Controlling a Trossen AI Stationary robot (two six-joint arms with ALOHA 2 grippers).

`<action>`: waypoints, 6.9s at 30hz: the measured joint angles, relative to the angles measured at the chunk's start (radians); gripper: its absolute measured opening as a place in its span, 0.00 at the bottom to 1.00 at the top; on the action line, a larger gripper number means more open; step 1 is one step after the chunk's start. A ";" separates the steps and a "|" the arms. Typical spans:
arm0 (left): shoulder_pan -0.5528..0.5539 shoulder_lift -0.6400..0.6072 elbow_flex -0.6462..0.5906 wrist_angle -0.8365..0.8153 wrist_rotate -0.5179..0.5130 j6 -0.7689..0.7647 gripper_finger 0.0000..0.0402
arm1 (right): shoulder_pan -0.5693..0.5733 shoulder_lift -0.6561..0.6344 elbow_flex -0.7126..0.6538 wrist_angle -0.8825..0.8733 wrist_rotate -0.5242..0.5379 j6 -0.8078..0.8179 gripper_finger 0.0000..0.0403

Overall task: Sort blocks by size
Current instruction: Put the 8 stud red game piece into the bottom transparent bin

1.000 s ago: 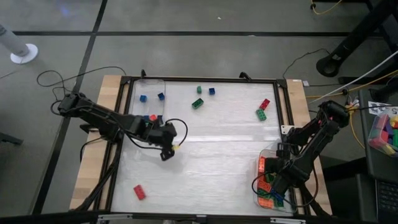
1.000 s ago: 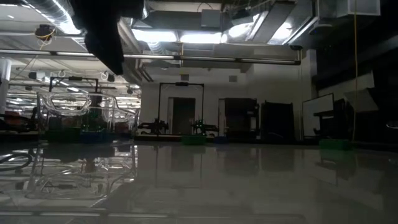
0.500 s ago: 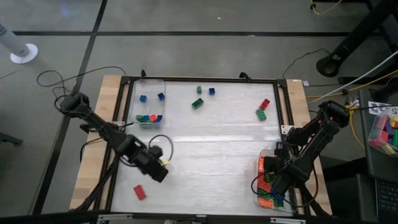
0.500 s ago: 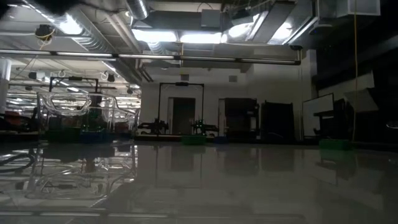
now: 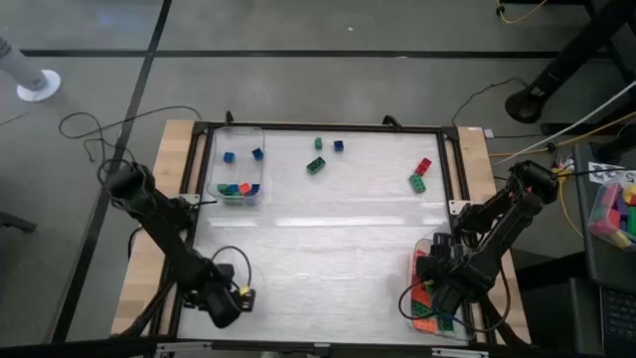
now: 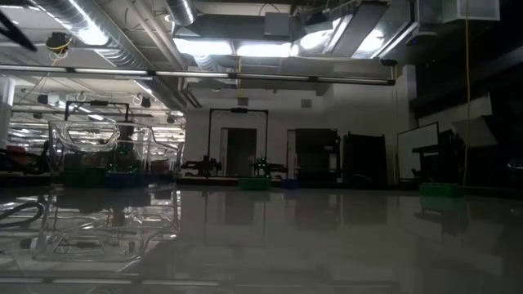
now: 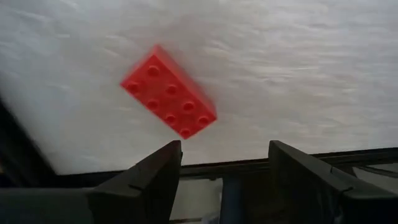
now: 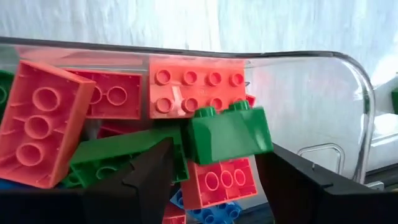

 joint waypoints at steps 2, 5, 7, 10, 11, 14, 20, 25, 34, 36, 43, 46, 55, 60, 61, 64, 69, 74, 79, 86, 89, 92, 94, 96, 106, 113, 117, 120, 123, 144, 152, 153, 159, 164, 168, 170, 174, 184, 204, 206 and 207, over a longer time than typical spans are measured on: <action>0.000 0.035 0.000 0.042 0.020 0.009 0.57 | 0.000 0.000 0.000 0.004 0.000 0.000 0.56; 0.000 0.087 0.000 0.097 0.090 0.004 0.57 | 0.000 0.000 0.000 0.009 0.000 0.000 0.56; 0.000 0.113 0.000 0.108 0.145 -0.005 0.57 | 0.000 0.000 0.000 0.010 0.000 0.000 0.56; 0.000 0.134 0.000 0.108 0.183 -0.022 0.57 | 0.000 0.000 0.000 0.010 0.000 0.000 0.56; 0.000 0.134 0.000 0.103 0.183 -0.025 0.57 | 0.000 0.000 0.000 0.010 0.000 0.000 0.56; 0.000 0.132 0.000 0.091 0.175 -0.027 0.57 | 0.000 0.000 0.000 0.010 0.000 0.000 0.56; 0.000 0.130 0.000 -0.001 0.164 -0.032 0.57 | 0.000 0.000 0.000 0.013 0.000 0.000 0.56; 0.005 0.130 0.000 -0.090 0.161 -0.042 0.57 | 0.000 0.000 0.000 0.014 0.000 0.000 0.56; 0.006 0.133 0.000 -0.136 0.089 0.006 0.57 | 0.000 0.000 0.000 0.017 0.000 0.000 0.56; 0.006 0.133 0.000 -0.138 0.087 0.005 0.57 | 0.000 0.000 0.000 0.017 0.000 0.000 0.56; 0.006 0.194 0.002 -0.169 0.066 0.038 0.57 | 0.000 0.000 0.000 0.022 0.000 0.000 0.56; 0.007 0.222 0.005 -0.173 0.066 0.060 0.57 | 0.000 0.000 0.000 0.038 0.000 -0.001 0.56; 0.006 0.224 0.004 -0.192 0.037 0.129 0.45 | 0.000 0.000 0.000 0.040 0.000 -0.031 0.56; 0.005 0.225 0.004 -0.182 -0.022 0.190 0.24 | 0.000 0.000 0.000 0.042 0.002 -0.054 0.56; 0.005 0.225 0.004 -0.181 -0.030 0.200 0.21 | 0.000 0.000 0.000 0.045 0.009 -0.060 0.56; 0.004 0.225 0.003 -0.176 -0.071 0.240 0.19 | 0.000 0.000 0.000 0.072 0.076 -0.091 0.56; 0.004 0.226 0.001 -0.177 -0.173 0.291 0.19 | 0.000 0.000 0.002 0.134 0.192 -0.186 0.56; 0.004 0.229 0.015 -0.178 -0.330 0.337 0.19 | 0.000 0.000 0.040 0.149 0.271 -0.242 0.56; 0.016 0.235 0.021 -0.126 -0.551 0.375 0.20 | 0.000 0.000 0.097 0.129 0.268 -0.248 0.56; 0.091 0.233 0.023 0.165 -0.795 0.812 0.19 | -0.002 -0.001 0.146 0.187 0.427 -0.380 0.56; 0.147 0.233 0.024 0.362 -0.812 1.151 0.20 | -0.025 -0.001 0.146 0.295 0.478 -0.510 0.56; 0.200 0.232 0.025 0.555 -0.806 1.472 0.21 | -0.078 0.000 0.146 0.437 0.453 -0.614 0.56; 0.233 0.231 0.025 0.654 -0.801 1.654 0.21 | -0.119 -0.001 0.146 0.526 0.416 -0.684 0.56; 0.260 0.231 0.025 0.731 -0.793 1.817 0.20 | -0.164 -0.001 0.146 0.587 0.355 -0.751 0.56; 0.307 0.231 0.026 0.894 -0.715 2.207 0.22 | -0.378 0.000 0.146 0.794 0.182 -0.950 0.56; 0.327 0.229 0.026 0.900 -0.712 2.287 0.20 | -0.504 0.000 0.146 0.930 -0.081 -0.994 0.56; 0.347 0.229 0.026 0.901 -0.713 2.327 0.22 | -0.543 0.000 0.146 0.956 -0.106 -0.994 0.56; 0.361 0.229 0.026 0.901 -0.713 2.336 0.22 | -0.553 0.006 0.146 0.957 -0.106 -0.994 0.56; 0.375 0.229 0.026 0.903 -0.712 2.336 0.21 | -0.552 0.023 0.145 0.955 -0.127 -0.994 0.56; 0.382 0.225 0.030 0.948 -0.671 2.366 0.22 | -0.550 0.071 0.144 0.968 0.043 -1.059 0.56; 0.378 0.226 0.029 0.972 -0.668 2.428 0.22 | -0.553 0.071 0.144 0.965 -0.030 -1.016 0.56; 0.378 0.226 0.029 0.979 -0.667 2.436 0.22 | -0.553 0.071 0.144 0.963 -0.047 -1.014 0.55; 0.379 0.226 0.029 1.008 -0.667 2.442 0.22 | -0.553 0.071 0.144 0.964 -0.109 -0.987 0.37; 0.380 0.226 0.029 0.993 -0.665 2.436 0.24 | -0.551 0.071 0.144 0.968 -0.141 -0.984 0.22; 0.382 0.227 0.028 0.986 -0.656 2.438 0.31 | -0.551 0.070 0.144 0.967 -0.172 -0.953 0.22; 0.389 0.229 0.028 0.986 -0.655 2.422 0.36 | -0.550 0.060 0.147 0.931 -0.189 -0.918 0.22; 0.411 0.229 0.027 0.987 -0.656 2.409 0.47 | -0.549 0.050 0.226 0.708 -0.174 -0.842 0.23; 0.492 0.229 0.027 0.927 -0.656 2.406 0.55 | -0.464 0.048 0.419 -0.017 -0.185 -0.535 0.23; 0.537 0.229 0.027 0.906 -0.655 2.388 0.55 | -0.030 0.054 0.419 -0.284 -0.131 0.243 0.36; 0.550 0.229 0.027 0.906 -0.654 2.346 0.55 | -0.023 0.054 0.419 -0.283 -0.131 0.283 0.40; 0.560 0.228 0.027 0.906 -0.653 2.326 0.55 | -0.019 0.054 0.419 -0.283 -0.131 0.291 0.42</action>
